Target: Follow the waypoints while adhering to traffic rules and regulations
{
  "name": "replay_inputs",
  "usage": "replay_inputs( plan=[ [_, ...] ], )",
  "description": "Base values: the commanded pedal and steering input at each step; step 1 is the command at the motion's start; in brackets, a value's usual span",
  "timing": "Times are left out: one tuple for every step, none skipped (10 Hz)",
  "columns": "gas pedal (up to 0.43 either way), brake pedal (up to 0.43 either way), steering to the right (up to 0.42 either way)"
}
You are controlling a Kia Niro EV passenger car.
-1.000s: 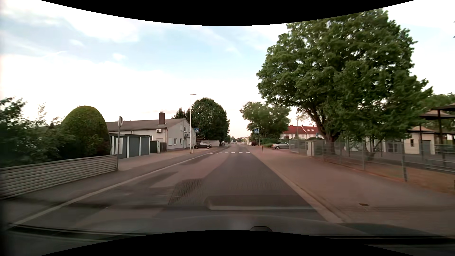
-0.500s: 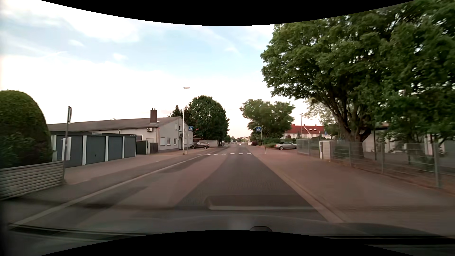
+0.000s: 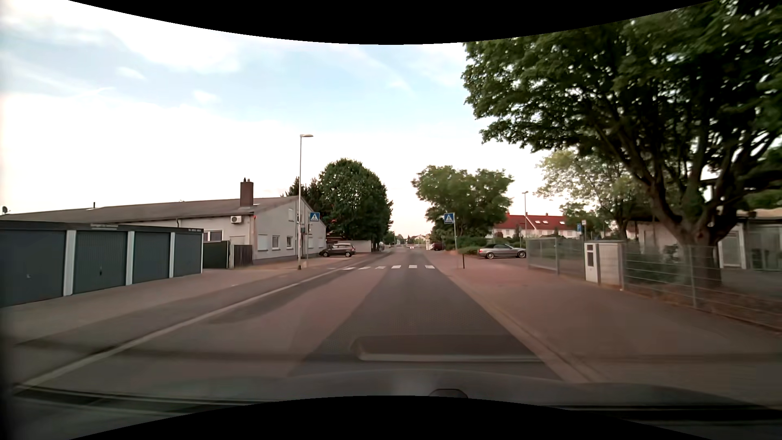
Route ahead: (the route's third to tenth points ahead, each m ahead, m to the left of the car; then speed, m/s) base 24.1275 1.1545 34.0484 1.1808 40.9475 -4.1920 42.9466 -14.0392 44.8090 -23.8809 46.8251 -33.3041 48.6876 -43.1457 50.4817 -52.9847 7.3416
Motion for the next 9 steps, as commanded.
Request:
replay_inputs(
  plan=[
    [0.0,0.0,0.0],
    [0.0,0.0,-0.001],
    [0.0,0.0,-0.003],
    [0.0,0.0,-0.005],
    [0.0,0.0,-0.009],
    [0.0,0.0,-0.011],
    [0.0,0.0,-0.011],
    [0.0,0.0,-0.012],
    [0.0,0.0,-0.011]
  ],
)
